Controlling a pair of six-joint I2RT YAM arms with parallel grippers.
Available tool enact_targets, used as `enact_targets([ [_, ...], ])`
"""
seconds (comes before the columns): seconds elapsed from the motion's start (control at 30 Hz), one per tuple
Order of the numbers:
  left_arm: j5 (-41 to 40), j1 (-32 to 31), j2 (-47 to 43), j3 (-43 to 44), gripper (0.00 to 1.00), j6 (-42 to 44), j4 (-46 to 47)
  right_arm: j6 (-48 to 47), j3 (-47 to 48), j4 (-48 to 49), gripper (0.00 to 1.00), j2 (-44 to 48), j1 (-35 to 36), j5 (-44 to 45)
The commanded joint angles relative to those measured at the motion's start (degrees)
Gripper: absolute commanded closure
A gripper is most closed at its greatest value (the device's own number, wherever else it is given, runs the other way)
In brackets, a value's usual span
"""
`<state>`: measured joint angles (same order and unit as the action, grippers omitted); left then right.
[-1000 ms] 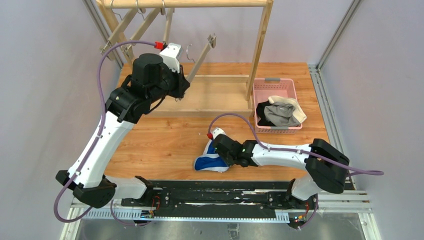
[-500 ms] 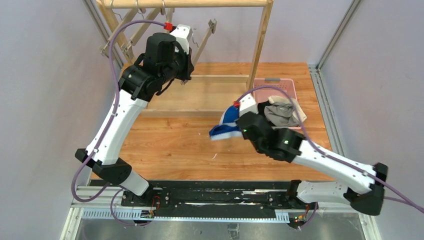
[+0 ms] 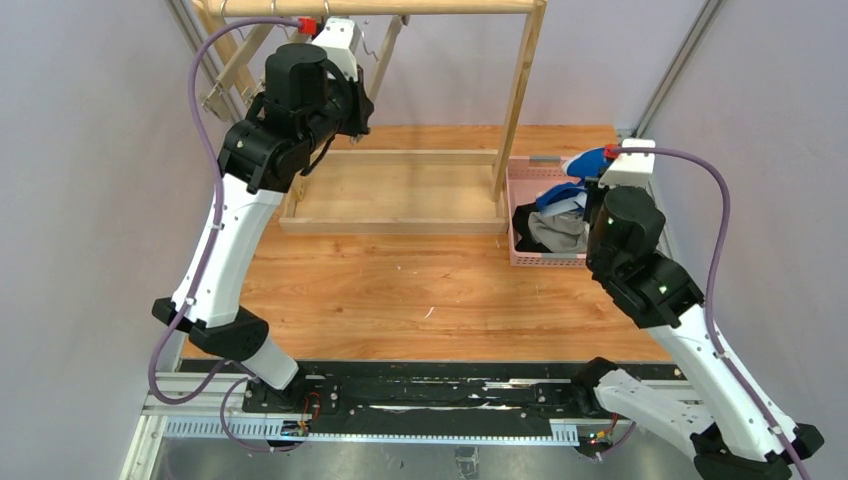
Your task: Remove the underwear clipped to the hanger
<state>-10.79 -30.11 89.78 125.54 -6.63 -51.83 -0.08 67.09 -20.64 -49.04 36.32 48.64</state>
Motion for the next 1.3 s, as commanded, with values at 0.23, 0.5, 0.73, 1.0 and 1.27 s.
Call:
enact_targets([
  [0.23,3.52,4.35,3.18,7.38,1.0,-1.36,5.29,-3.32,-5.42,8.88,1.0,-6.71,-15.31,-7.97],
  [0.5,4.03,5.06,3.12,8.13,1.0,-0.93,6.81,1.04,-7.3,8.69,1.0,-8.5,-23.8,-16.94],
  [0.73,4.56,5.51,5.37,9.24,1.0,-0.78,7.51,2.4,-7.97,8.6,1.0,-13.51,-25.36,-18.81],
  [1.0,5.9,7.45,12.13,18.7,1.0,0.95,4.65,3.59,-10.03,10.32,1.0,-16.61,-26.27,-22.44],
  [1.27,8.27,8.53,11.93,13.17,1.0,1.42,5.01,3.68,-10.47,10.54,1.0,-17.41,-26.39,-24.38],
])
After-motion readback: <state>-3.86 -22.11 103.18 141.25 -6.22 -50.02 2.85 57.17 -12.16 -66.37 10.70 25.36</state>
